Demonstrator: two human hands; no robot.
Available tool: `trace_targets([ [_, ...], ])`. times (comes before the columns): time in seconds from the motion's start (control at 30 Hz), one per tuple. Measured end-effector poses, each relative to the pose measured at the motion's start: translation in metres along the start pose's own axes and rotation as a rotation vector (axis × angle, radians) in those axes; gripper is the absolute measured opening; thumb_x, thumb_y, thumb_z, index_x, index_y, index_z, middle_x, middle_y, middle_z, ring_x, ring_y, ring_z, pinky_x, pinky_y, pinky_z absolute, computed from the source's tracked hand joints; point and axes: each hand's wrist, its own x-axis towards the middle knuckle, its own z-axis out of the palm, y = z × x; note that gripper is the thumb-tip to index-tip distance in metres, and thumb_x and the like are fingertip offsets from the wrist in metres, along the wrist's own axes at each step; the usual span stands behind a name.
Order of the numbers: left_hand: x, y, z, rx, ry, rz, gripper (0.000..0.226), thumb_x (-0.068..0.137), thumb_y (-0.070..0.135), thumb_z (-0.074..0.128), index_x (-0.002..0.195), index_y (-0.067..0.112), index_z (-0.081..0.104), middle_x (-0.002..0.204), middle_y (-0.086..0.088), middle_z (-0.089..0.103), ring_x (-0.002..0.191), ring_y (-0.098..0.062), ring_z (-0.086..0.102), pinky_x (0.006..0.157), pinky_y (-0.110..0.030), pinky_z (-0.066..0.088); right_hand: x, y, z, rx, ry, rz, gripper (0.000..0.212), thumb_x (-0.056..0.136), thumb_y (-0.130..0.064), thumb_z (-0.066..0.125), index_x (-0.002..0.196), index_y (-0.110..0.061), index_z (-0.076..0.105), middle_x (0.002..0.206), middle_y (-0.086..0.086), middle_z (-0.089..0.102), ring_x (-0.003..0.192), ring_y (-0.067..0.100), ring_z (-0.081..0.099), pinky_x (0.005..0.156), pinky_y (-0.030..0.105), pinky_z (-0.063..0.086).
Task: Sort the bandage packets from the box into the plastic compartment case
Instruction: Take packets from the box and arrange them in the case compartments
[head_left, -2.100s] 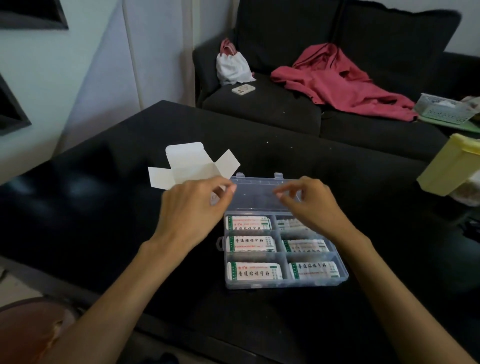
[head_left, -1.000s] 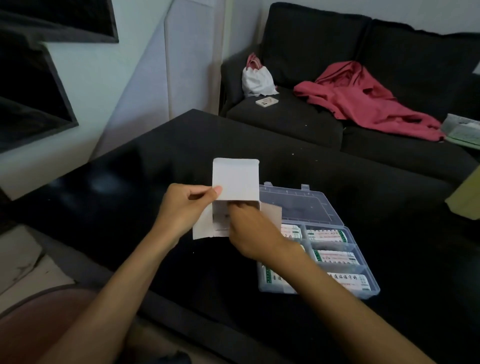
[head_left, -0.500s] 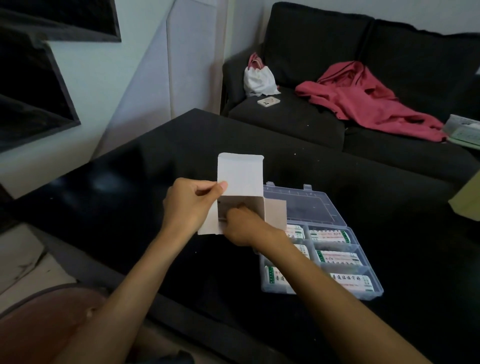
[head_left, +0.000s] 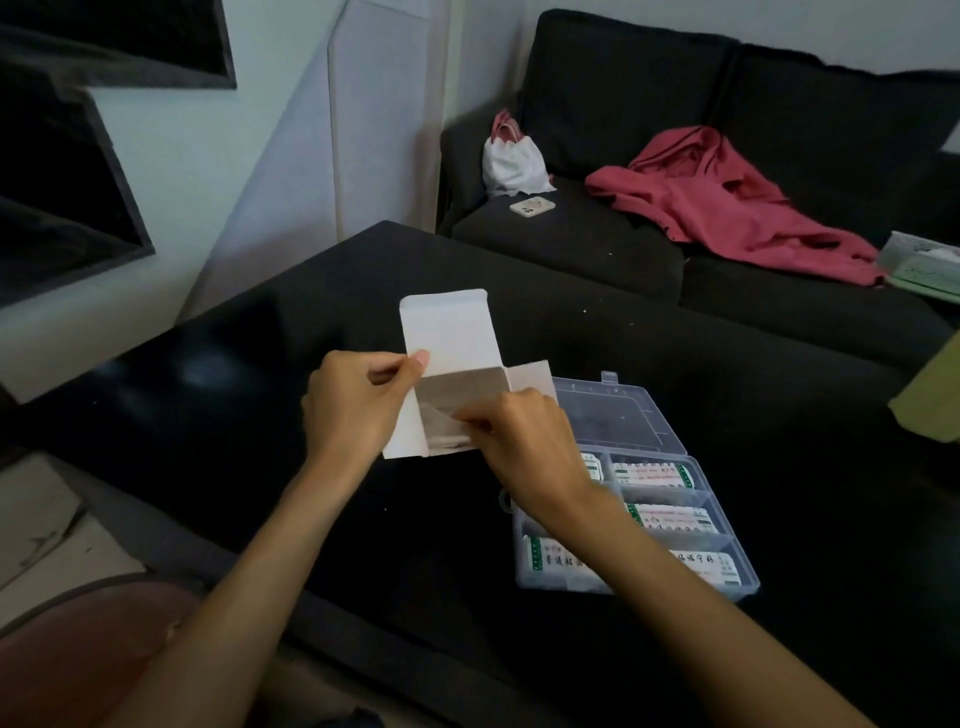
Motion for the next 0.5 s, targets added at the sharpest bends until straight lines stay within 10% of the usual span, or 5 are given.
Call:
trace_targets([
  [0.2,-0.001,0.004,0.003,0.067,0.014,-0.059,0.031,0.081,0.052,0.064,0.09,0.026,0.076,0.083,0.01,0.072,0.083,-0.013,0.066,0.072,-0.028,0.048,-0.011,0.008,-0.016,0.003,0.243,-0.128,0.013,0.079,-0.014,0.07,0.091,-0.018,0.075,0.086,0.005,0.072,0.073,0.019,0.065,0.053,0.028,0.051],
  [0.5,0.009,0.011,0.017,-0.292,-0.133,-0.318,0.044,0.068,0.054,0.061,0.103,0.029,0.065,0.103,0.005,0.066,0.096,-0.016,0.062,0.09,-0.041,0.051,0.023,0.024,-0.003,0.148,0.18,0.088,0.022,0.092,-0.023,0.057,0.11,-0.018,0.069,0.104,0.001,0.071,0.092,0.016,0.065,0.074,0.03,0.055],
])
